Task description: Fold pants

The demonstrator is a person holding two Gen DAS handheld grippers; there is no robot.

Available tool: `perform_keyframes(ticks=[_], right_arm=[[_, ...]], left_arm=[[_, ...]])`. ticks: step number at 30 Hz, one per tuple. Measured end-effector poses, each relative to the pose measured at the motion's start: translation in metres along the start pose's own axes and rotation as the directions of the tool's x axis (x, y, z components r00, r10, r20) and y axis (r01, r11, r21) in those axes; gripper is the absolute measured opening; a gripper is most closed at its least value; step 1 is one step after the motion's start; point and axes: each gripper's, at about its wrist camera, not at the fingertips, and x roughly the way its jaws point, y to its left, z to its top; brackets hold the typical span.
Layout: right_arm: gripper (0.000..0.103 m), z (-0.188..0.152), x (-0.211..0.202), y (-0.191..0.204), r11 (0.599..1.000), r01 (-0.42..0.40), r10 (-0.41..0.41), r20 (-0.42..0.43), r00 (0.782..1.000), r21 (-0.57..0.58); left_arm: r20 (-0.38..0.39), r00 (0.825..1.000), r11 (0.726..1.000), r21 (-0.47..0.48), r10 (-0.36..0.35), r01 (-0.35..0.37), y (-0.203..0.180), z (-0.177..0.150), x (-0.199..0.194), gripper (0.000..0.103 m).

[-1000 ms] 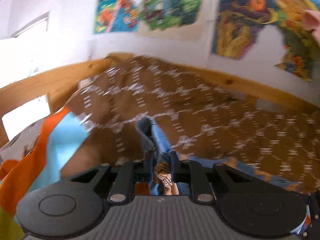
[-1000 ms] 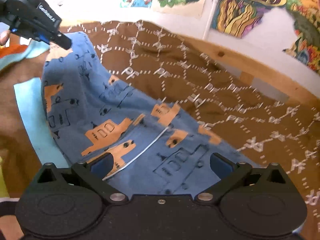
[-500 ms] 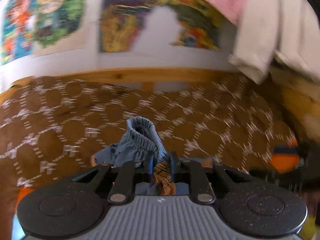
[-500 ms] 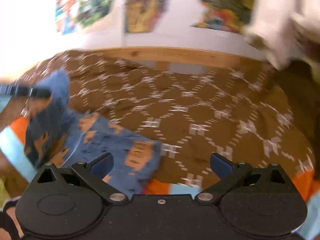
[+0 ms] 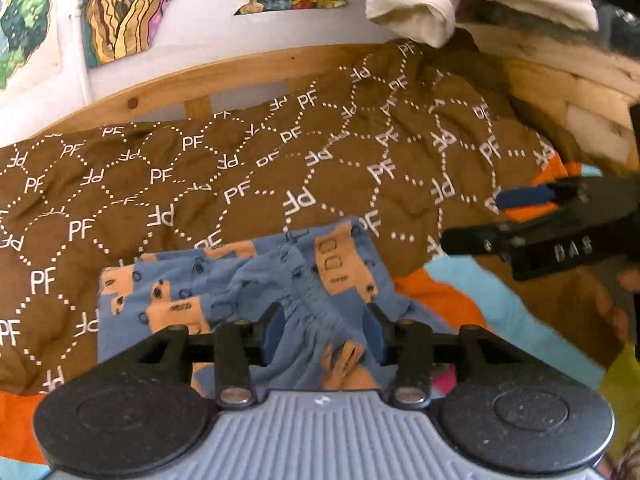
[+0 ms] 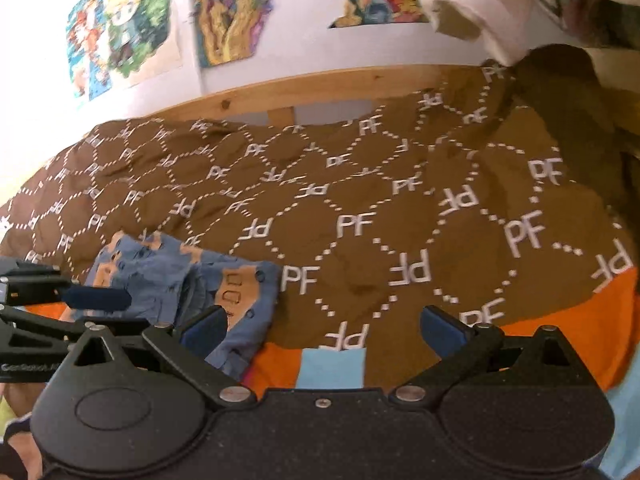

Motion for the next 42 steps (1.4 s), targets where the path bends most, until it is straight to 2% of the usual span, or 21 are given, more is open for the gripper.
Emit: perform_keyframes(ticks=[5, 12, 17, 21, 26, 30, 33, 37, 42], right_arm=[[0.101, 0.002, 0.011, 0.014, 0.993, -0.119, 0.120, 0.020, 0.993, -0.008], [0.093, 0.000, 0.024, 0.030, 0.973, -0.230, 0.230, 0.000, 0.973, 0.018], [0.090, -0.007, 0.029, 0.037, 0.968, -0.250, 0.249, -0.031, 0.968, -0.002], [0.088, -0.008, 0.032, 0.040, 0.963, -0.270, 0.270, -0.049, 0.962, 0.012], [0.085, -0.006, 0.033, 0.047, 0.965, -0.262, 0.262, -0.069, 0.963, 0.007], [0.082, 0.002, 0.039, 0.047, 0.958, -0.280, 0.285, -0.086, 0.955, 0.063], [0.082, 0.010, 0.046, 0.053, 0.964, -0.263, 0.266, -0.114, 0.957, 0.043], [0.082, 0.022, 0.067, 0.060, 0.950, -0.311, 0.313, -0.159, 0.936, 0.040], [0.080, 0.031, 0.108, 0.053, 0.926, -0.340, 0.370, -0.217, 0.904, 0.164]], left_arm=[[-0.035, 0.999, 0.995, 0.099, 0.021, -0.018, 0.001, -0.020, -0.007, 0.048], [-0.065, 0.998, 0.977, 0.212, 0.004, 0.010, -0.005, -0.029, 0.001, 0.047], [-0.082, 0.996, 0.967, 0.255, 0.025, -0.003, -0.007, -0.031, 0.003, 0.029], [-0.074, 0.997, 0.976, 0.219, 0.006, 0.010, -0.001, -0.031, 0.002, 0.012], [-0.066, 0.997, 0.995, 0.094, -0.027, 0.033, 0.013, -0.027, 0.001, 0.008], [-0.061, 0.997, 0.997, 0.066, -0.043, 0.047, 0.020, -0.027, -0.002, 0.007], [-0.057, 0.997, 0.997, 0.064, -0.047, 0.051, 0.023, -0.028, -0.004, 0.007], [-0.057, 0.997, 0.997, 0.060, -0.053, 0.056, 0.025, -0.030, -0.003, 0.007], [-0.065, 0.996, 0.996, 0.065, -0.059, 0.063, 0.025, -0.030, 0.000, 0.007]])
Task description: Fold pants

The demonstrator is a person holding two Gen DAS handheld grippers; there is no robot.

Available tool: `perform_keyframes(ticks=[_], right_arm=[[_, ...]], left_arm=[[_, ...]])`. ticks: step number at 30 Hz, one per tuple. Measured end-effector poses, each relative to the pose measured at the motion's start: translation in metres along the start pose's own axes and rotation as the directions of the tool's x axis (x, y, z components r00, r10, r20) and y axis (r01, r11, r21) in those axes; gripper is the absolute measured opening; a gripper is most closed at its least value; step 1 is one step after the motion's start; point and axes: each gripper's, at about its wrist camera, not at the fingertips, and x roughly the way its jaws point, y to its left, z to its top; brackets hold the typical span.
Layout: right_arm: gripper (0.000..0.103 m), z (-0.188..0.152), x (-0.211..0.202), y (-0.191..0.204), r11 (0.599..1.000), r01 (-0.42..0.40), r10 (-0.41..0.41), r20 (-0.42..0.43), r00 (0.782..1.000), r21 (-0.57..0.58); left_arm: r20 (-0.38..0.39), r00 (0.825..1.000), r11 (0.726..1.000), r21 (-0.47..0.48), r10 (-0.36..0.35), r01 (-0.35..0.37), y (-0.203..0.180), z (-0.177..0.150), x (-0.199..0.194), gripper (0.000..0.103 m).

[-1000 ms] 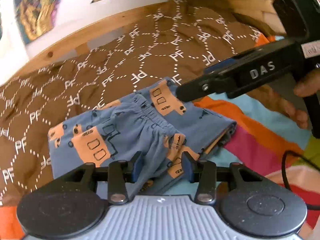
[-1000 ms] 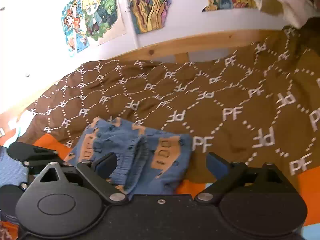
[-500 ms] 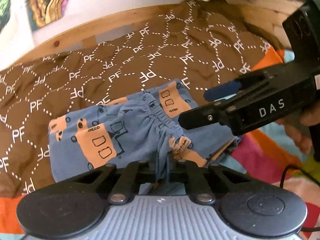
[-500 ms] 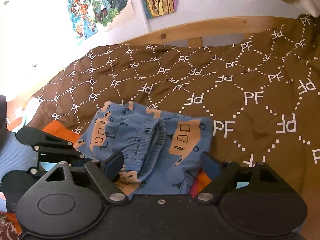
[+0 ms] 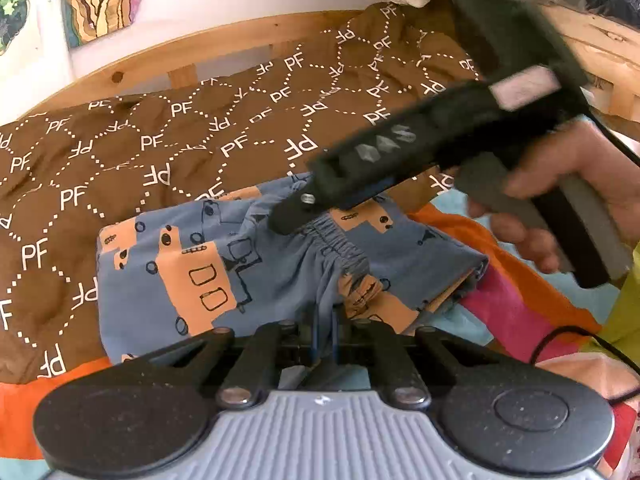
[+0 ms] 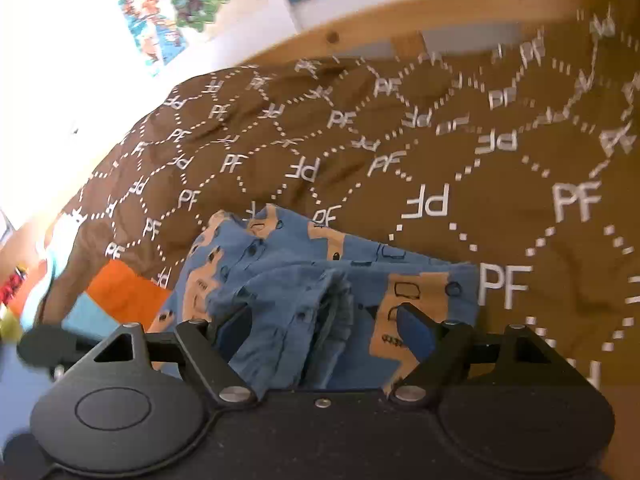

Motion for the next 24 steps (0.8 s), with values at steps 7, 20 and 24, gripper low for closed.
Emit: perform_keyframes(ticks=[7, 20, 24], right_arm=[[0.044, 0.006, 0.002, -0.003, 0.999, -0.013, 0.013, -0.008, 1.000, 0.049], [0.017, 0.000, -0.017, -0.008, 0.984, -0.053, 0.042, 0.066, 0.997, 0.172], [0.017, 0.004, -0.050, -0.008, 0.980, -0.063, 0.041, 0.119, 0.992, 0.190]], left_arm=[[-0.011, 1.000, 1.000, 0.024, -0.007, 0.007, 0.001, -0.001, -0.002, 0.027], [-0.006, 1.000, 1.000, 0.015, -0.016, 0.016, -0.001, 0.004, -0.009, 0.005], [0.024, 0.997, 0.997, -0.026, -0.071, 0.072, -0.002, 0.017, -0.022, 0.005]])
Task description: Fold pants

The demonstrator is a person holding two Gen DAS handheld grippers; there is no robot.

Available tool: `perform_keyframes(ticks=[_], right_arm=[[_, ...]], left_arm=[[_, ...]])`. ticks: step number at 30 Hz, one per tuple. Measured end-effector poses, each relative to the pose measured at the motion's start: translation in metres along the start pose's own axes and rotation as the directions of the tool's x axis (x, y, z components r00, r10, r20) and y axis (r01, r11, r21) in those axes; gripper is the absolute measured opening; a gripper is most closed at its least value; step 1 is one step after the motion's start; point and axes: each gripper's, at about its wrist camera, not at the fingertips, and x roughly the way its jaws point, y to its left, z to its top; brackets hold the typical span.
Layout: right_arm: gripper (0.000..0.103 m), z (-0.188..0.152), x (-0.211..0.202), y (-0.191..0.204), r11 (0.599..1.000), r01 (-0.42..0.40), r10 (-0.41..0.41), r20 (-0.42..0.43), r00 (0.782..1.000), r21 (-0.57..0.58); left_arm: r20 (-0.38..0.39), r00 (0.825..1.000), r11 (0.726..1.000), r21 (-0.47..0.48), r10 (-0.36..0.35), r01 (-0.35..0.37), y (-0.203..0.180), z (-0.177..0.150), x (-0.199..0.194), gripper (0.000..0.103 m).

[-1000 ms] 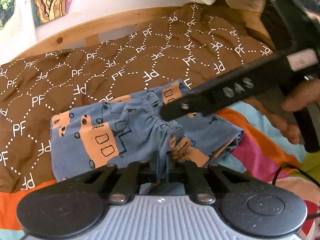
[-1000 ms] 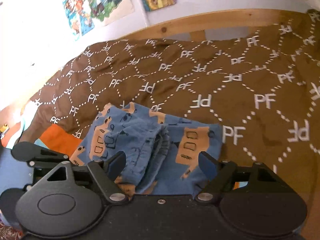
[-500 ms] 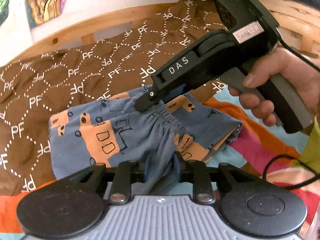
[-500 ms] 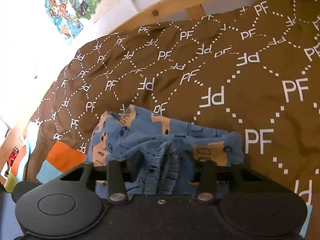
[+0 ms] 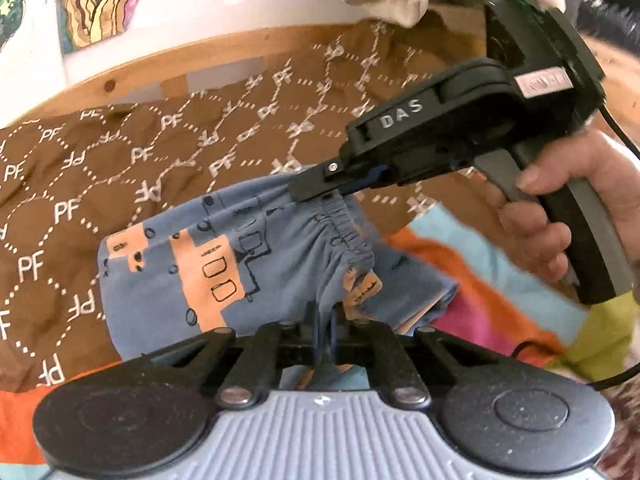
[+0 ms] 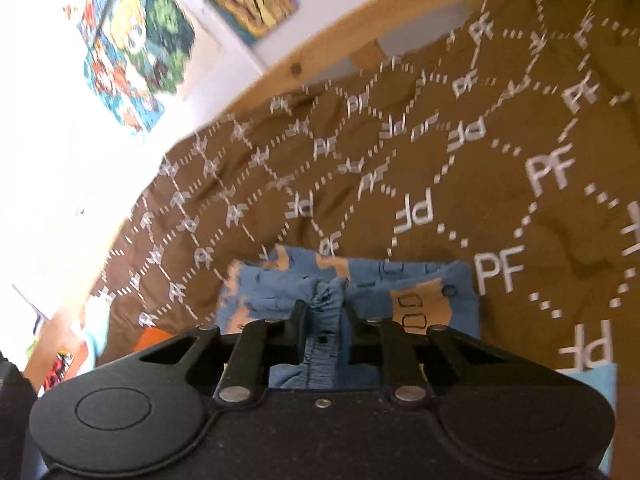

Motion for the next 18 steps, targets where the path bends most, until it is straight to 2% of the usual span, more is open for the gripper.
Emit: perform_keyframes(ticks=[4, 6, 11, 14, 17, 18], right_arm=[[0.017, 0.009, -0.028, 0.000, 0.999, 0.035, -0.035, 0.010, 0.999, -0.002], [0.018, 0.009, -0.033, -0.004, 0.998, 0.062, -0.062, 0.000, 0.998, -0.007], [0.021, -0.010, -0.015, -0.022, 0.986, 0.164, -0.166, -0.043, 0.985, -0.038], [0.032, -0.025, -0.007, -0.025, 0.974, 0.213, -0.216, -0.036, 0.976, -0.073], [0.047, -0.031, -0.019, -0.020, 0.963, 0.242, -0.240, 0.028, 0.970, -0.117], [0.057, -0.033, -0.026, -0.016, 0.956, 0.262, -0.257, 0.059, 0.965, -0.132]], left_arm=[[0.010, 0.998, 0.998, 0.003, -0.056, 0.056, -0.012, 0.010, -0.004, 0.005], [-0.001, 0.998, 0.998, 0.025, -0.062, 0.062, -0.019, 0.011, 0.000, 0.006], [-0.089, 0.995, 0.998, 0.035, -0.048, 0.051, -0.024, 0.001, 0.028, 0.009], [-0.087, 0.995, 0.998, -0.030, -0.058, 0.055, -0.017, -0.003, 0.030, 0.015], [-0.077, 0.995, 0.996, -0.058, -0.067, 0.063, -0.013, -0.002, 0.023, 0.035], [-0.071, 0.995, 0.997, -0.056, -0.065, 0.061, -0.013, -0.002, 0.020, 0.041]])
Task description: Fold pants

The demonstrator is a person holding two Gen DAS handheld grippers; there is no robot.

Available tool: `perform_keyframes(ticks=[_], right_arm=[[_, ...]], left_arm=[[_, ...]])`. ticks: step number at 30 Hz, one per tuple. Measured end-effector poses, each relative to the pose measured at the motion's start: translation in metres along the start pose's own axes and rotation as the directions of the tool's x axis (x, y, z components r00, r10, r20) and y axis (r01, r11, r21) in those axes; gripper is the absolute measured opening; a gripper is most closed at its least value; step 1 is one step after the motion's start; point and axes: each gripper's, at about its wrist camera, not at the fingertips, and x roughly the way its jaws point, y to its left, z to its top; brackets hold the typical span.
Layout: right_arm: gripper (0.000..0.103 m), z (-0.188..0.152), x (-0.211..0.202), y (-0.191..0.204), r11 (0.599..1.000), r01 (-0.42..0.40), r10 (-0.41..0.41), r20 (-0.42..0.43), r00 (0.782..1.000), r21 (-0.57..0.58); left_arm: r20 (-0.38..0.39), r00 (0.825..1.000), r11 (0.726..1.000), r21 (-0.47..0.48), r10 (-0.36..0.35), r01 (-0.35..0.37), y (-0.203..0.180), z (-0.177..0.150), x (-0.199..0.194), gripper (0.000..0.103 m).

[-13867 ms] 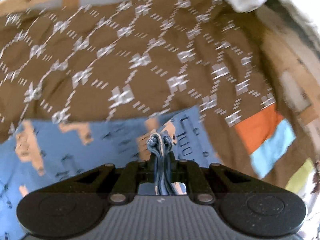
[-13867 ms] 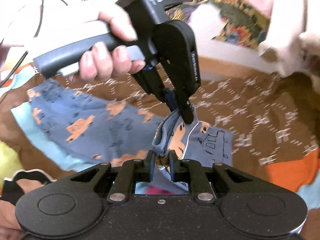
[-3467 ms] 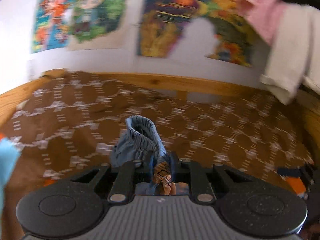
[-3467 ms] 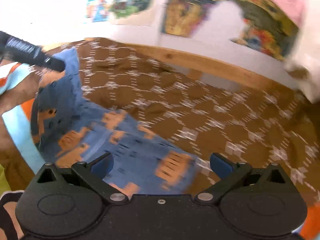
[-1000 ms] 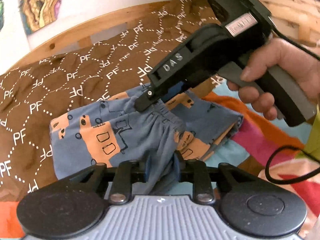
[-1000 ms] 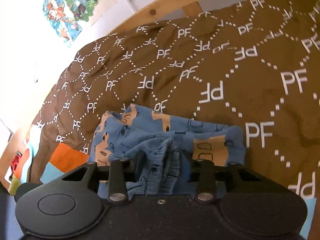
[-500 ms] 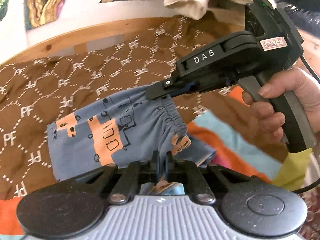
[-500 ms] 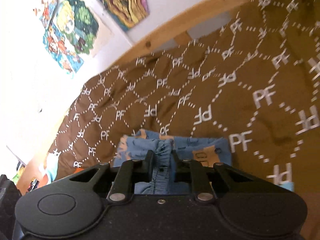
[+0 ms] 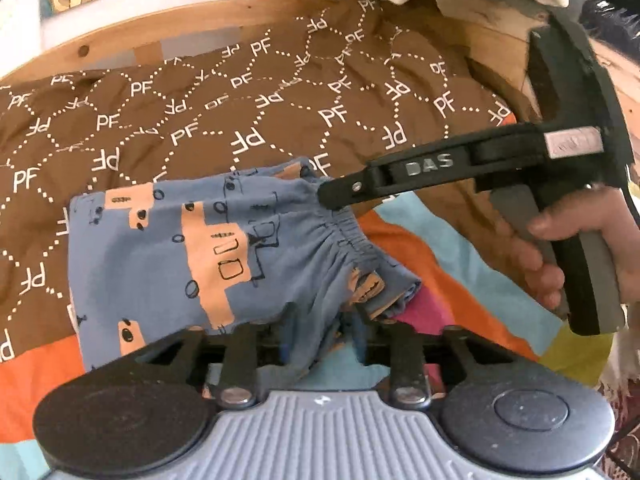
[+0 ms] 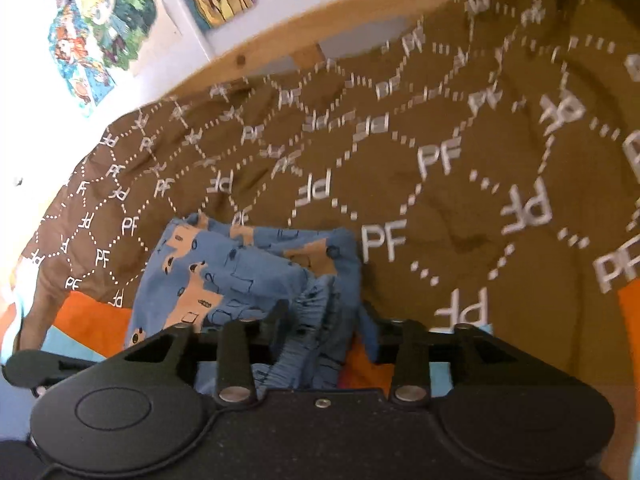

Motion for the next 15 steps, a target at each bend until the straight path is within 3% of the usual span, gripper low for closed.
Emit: perform_keyframes(ticks=[3, 6, 9, 15], right_arm=[[0.083, -0.004, -0.016, 0.003, 0.998, 0.058, -0.056, 0.068, 0.996, -0.024], [0.098, -0.011, -0.030, 0.007, 0.988, 0.148, -0.140, 0.143, 0.980, -0.049], [0.102, -0.018, -0.035, 0.011, 0.974, 0.219, -0.205, 0.191, 0.960, -0.056], [0.102, -0.030, -0.025, 0.026, 0.960, 0.255, -0.227, 0.214, 0.950, -0.113]], left_arm=[[0.027, 0.999, 0.999, -0.024, 0.024, -0.023, 0.002, 0.001, -0.016, 0.061], [0.056, 0.997, 0.992, -0.113, 0.055, -0.048, 0.013, 0.005, -0.029, 0.075], [0.073, 0.987, 0.969, -0.212, 0.144, -0.125, 0.028, 0.007, -0.037, 0.096], [0.022, 0.930, 0.885, -0.317, 0.366, -0.341, 0.060, 0.010, -0.030, 0.103]])
